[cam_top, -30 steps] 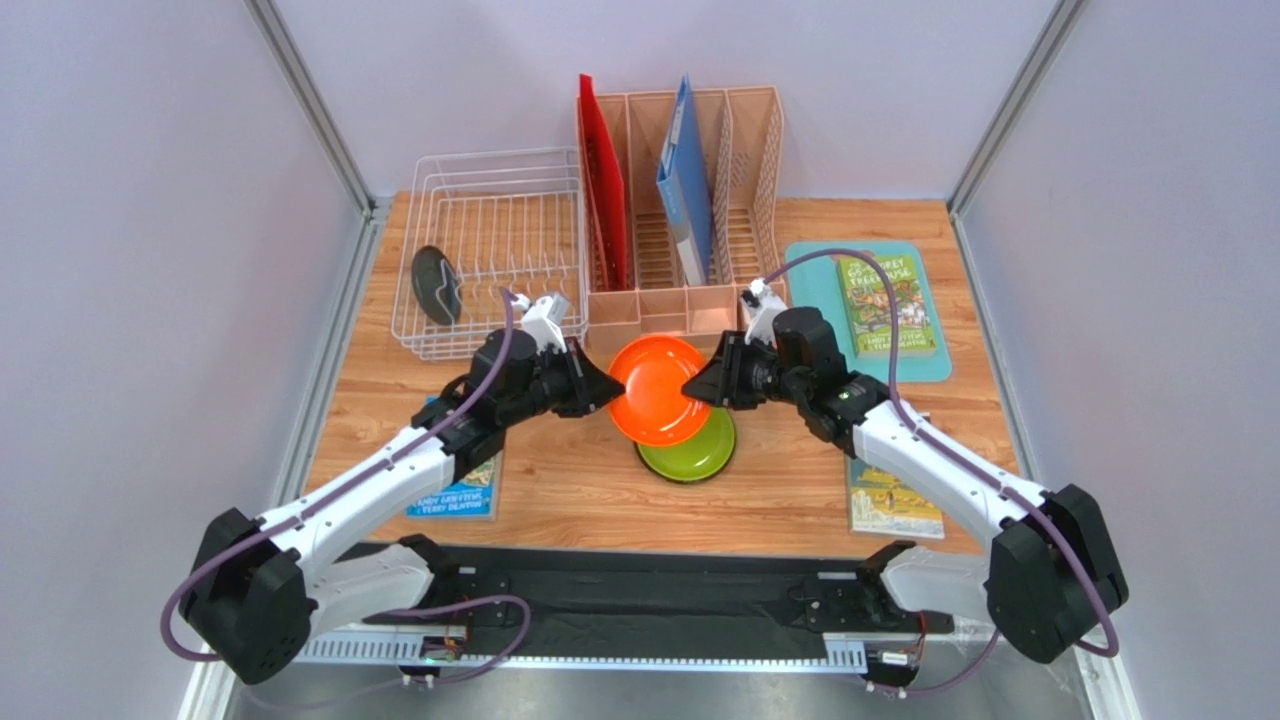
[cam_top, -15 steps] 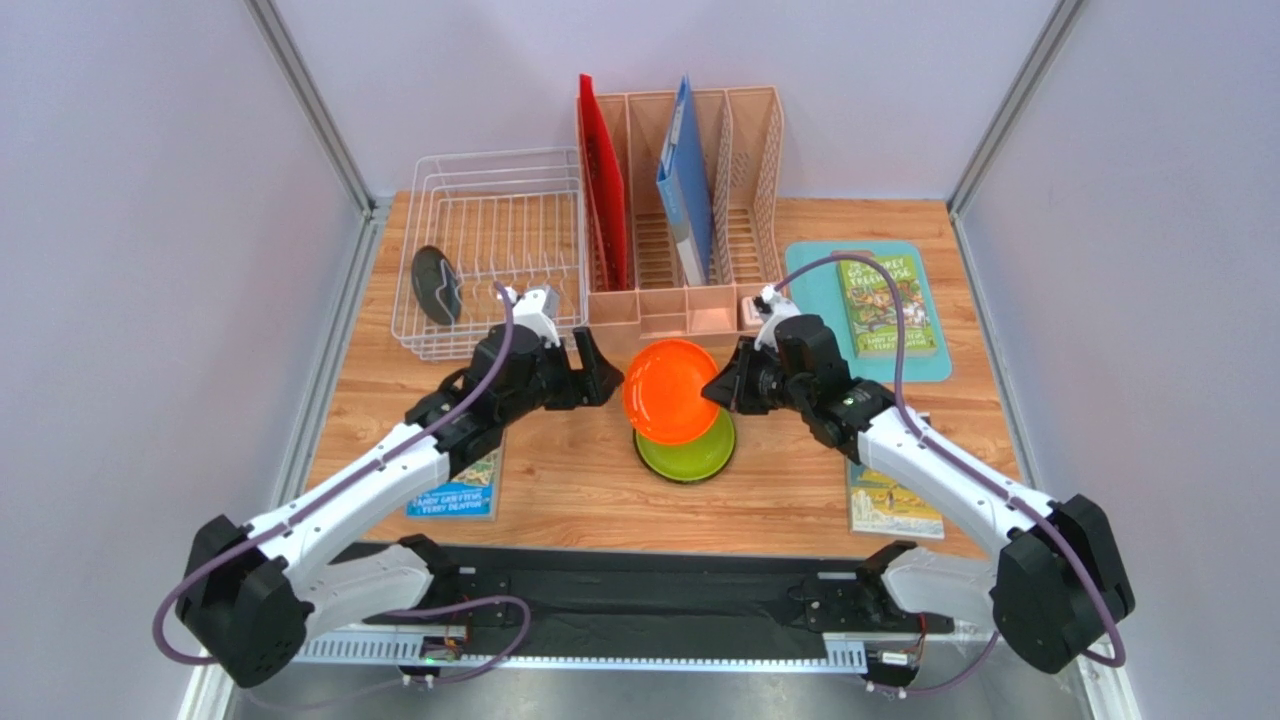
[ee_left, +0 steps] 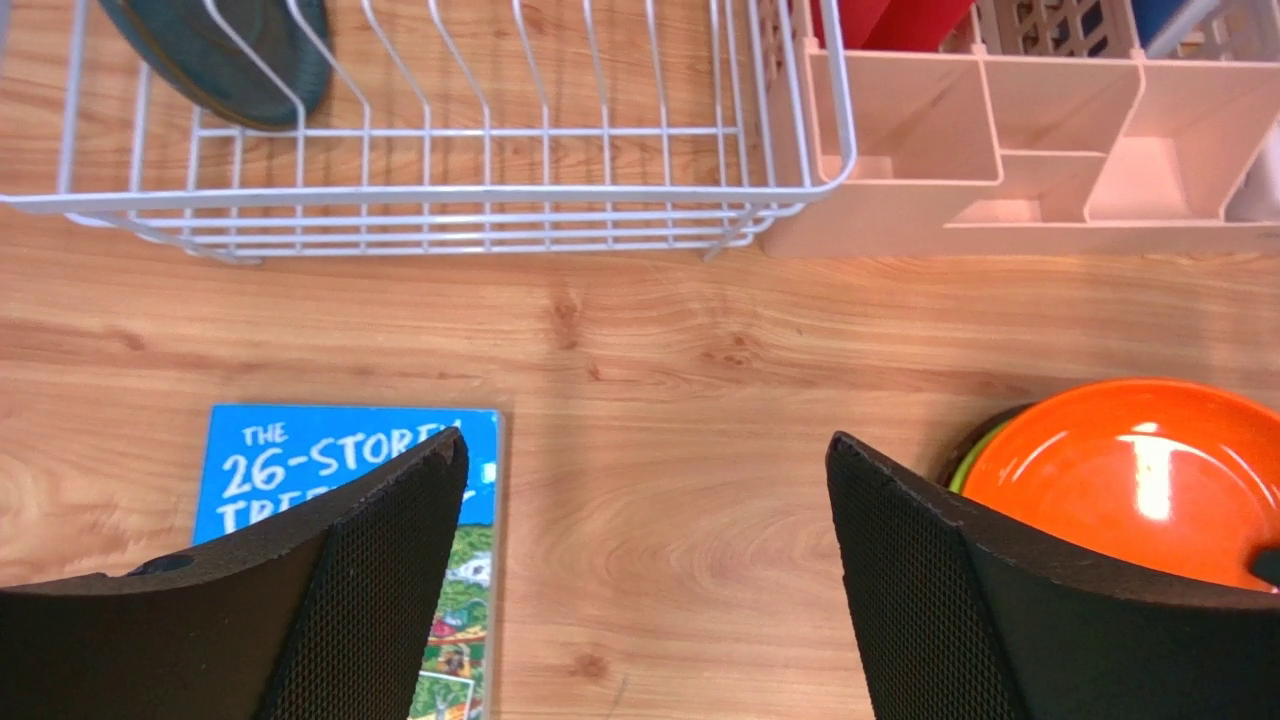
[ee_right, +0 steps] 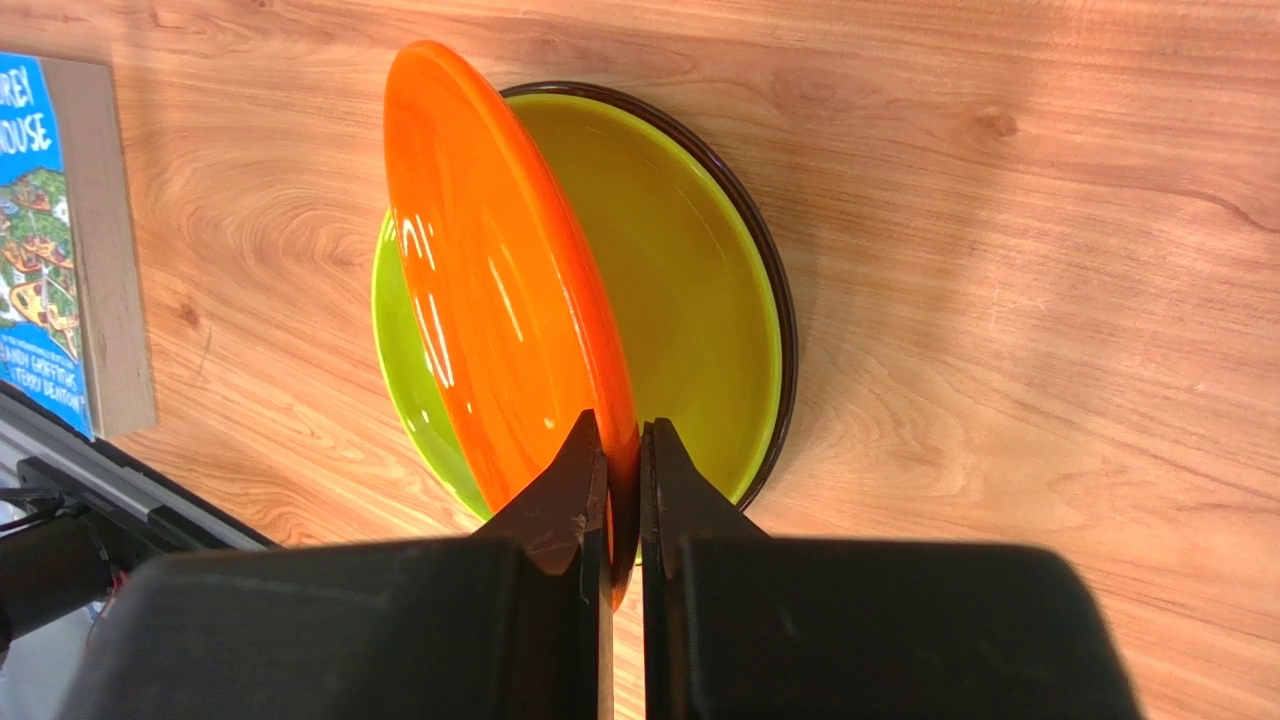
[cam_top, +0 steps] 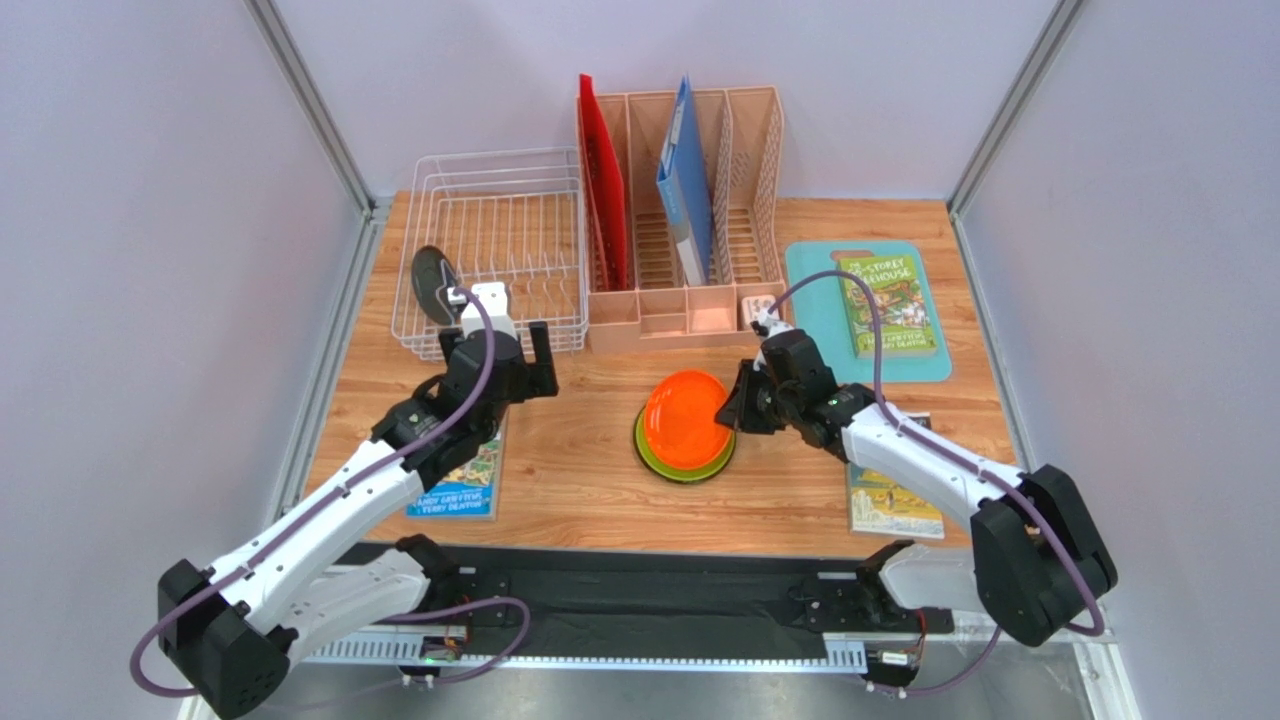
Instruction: Unload the plates from the dish rack
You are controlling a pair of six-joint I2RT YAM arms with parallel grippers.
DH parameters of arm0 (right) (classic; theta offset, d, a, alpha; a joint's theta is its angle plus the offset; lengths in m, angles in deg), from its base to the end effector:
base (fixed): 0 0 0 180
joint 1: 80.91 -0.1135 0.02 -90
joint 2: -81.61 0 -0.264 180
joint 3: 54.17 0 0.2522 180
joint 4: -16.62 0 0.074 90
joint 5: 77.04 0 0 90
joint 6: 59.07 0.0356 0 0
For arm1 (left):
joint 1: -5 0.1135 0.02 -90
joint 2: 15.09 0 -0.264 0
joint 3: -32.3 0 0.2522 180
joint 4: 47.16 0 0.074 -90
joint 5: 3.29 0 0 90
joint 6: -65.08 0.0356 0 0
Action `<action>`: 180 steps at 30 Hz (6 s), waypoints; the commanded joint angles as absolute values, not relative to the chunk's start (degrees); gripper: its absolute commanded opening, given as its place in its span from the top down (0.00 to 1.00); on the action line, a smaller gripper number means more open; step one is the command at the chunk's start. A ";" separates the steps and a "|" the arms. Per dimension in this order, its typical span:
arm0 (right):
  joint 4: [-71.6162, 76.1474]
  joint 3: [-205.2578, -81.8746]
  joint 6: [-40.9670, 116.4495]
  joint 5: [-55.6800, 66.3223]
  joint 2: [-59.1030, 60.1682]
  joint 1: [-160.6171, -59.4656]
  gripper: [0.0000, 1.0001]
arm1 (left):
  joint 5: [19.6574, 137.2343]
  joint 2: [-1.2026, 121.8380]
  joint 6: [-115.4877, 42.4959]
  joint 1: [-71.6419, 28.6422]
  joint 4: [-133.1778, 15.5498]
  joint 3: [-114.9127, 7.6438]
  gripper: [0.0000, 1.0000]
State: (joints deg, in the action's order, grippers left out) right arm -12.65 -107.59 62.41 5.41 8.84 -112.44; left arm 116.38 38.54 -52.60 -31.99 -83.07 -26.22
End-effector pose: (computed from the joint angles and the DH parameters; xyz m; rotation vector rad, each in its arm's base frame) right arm 0.2124 0.1358 0.2001 -0.0638 2.5177 0.6385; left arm 0.1741 -0.1091 0.2935 -0.1374 2.0341 -0.1587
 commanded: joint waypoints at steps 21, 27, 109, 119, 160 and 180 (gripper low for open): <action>-25.26 -114.69 57.91 4.00 6.46 -112.29 0.44 | 127.92 42.13 -47.07 -31.91 -82.19 -28.75 0.01; -26.05 -114.60 57.21 3.90 8.05 -112.38 0.42 | 127.41 45.55 -44.78 -25.51 -81.22 -32.00 0.00; -24.65 -121.63 52.72 8.75 -6.81 -108.34 0.45 | 108.85 77.55 -36.70 5.62 -57.92 -45.36 1.00; -23.77 -119.70 53.78 8.13 -4.17 -108.34 0.45 | 115.87 69.73 -28.00 2.89 -59.07 -45.01 1.00; 0.48 -109.07 66.26 -10.94 14.82 -110.36 0.41 | 65.96 43.79 -72.82 -25.93 -52.83 -19.34 1.00; 12.52 -103.18 67.58 -22.19 11.39 -110.62 1.00 | 68.07 53.28 -70.71 -32.88 -50.72 -23.91 1.00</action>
